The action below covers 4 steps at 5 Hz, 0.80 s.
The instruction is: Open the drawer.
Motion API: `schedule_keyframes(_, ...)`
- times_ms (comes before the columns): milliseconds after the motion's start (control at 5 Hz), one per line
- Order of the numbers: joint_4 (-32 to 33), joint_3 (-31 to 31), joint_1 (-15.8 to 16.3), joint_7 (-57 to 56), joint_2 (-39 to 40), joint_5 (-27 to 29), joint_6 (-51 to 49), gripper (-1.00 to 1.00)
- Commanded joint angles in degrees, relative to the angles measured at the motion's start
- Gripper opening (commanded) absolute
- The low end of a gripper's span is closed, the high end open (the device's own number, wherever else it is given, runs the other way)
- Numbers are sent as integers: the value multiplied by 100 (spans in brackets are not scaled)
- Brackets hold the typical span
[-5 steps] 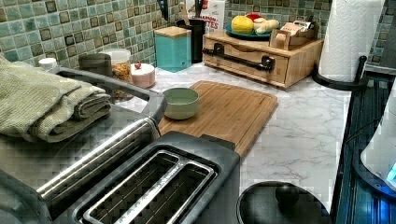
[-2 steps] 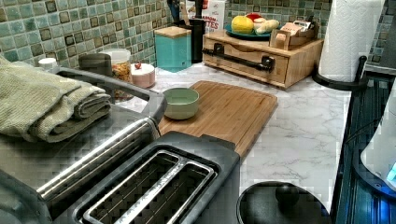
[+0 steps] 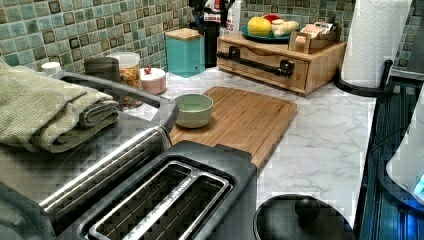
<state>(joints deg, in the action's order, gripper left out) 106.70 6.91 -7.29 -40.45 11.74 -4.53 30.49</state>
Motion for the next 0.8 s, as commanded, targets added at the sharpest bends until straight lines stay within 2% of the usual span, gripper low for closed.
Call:
schedule_keyframes(200, -136, 389, -433, 49, 395, -594, 546, 100)
schedule_keyframes(400, -366, 284, -472, 244, 662, -682, 356, 100)
schedule_keyframes(600, -502, 416, -349, 353, 840, -802, 202, 100)
schedule_keyframes(800, -468, 474, -338, 477, 953, -707, 231, 100)
